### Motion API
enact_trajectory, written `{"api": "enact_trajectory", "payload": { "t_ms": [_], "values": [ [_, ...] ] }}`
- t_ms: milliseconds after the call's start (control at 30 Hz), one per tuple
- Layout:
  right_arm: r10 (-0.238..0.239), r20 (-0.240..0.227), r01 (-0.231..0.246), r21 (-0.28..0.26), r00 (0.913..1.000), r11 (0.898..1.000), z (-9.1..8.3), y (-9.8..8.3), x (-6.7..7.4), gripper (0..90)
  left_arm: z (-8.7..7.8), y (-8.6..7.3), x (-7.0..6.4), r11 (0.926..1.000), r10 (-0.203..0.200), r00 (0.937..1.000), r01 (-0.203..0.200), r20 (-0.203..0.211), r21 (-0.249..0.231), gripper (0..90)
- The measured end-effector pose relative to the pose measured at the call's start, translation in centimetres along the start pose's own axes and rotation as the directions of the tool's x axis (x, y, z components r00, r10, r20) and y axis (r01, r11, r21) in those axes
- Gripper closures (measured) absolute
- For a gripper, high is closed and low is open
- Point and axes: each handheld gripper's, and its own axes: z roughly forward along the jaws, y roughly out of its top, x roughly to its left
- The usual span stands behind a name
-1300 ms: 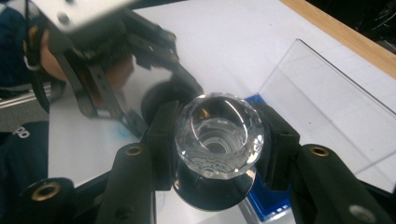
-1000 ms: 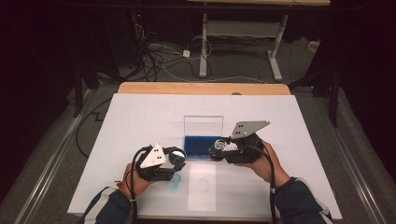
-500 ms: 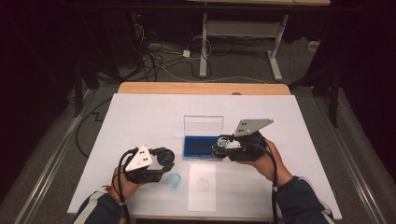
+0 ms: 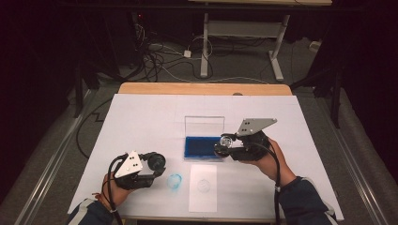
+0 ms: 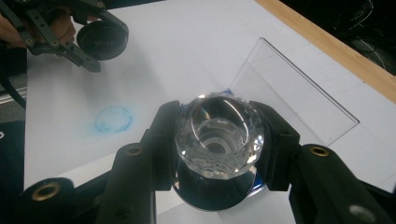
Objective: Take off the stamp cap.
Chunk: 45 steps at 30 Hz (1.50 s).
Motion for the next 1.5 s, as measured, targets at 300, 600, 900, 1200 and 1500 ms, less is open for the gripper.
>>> {"api": "enact_trajectory", "payload": {
  "t_ms": [300,600,900,1200,1500],
  "values": [
    [0.003,0.004,-0.003,0.007,1.0,1.0,0.2,0.1,-0.3,56.8,-0.9,-1.2,-0.2,0.999,-0.045,0.9989,0.045,-0.01,-0.006,36.4],
    [0.002,0.018,-0.003,0.01,0.9998,1.0,0.5,0.6,-0.6,56.7,-1.4,-1.8,-0.1,0.998,-0.063,0.9979,0.063,-0.015,-0.001,36.4],
    [0.004,0.025,-0.004,0.021,0.9997,1.0,0.6,0.8,-1.0,56.7,-1.3,-2.0,-0.1,0.9979,-0.065,0.9978,0.065,-0.012,0.007,36.4],
    [0.015,0.044,-0.016,0.02,0.9989,1.0,0.4,1.0,-1.2,56.7,-1.3,-2.1,0.3,0.9985,-0.041,0.9991,0.041,-0.008,0.037,36.4],
    [0.014,0.051,-0.016,0.034,0.9986,0.999,0.5,1.1,-1.3,56.7,-1.4,-2.0,0.2,0.9988,-0.033,0.9994,0.033,-0.009,0.037,36.4]
  ]
}}
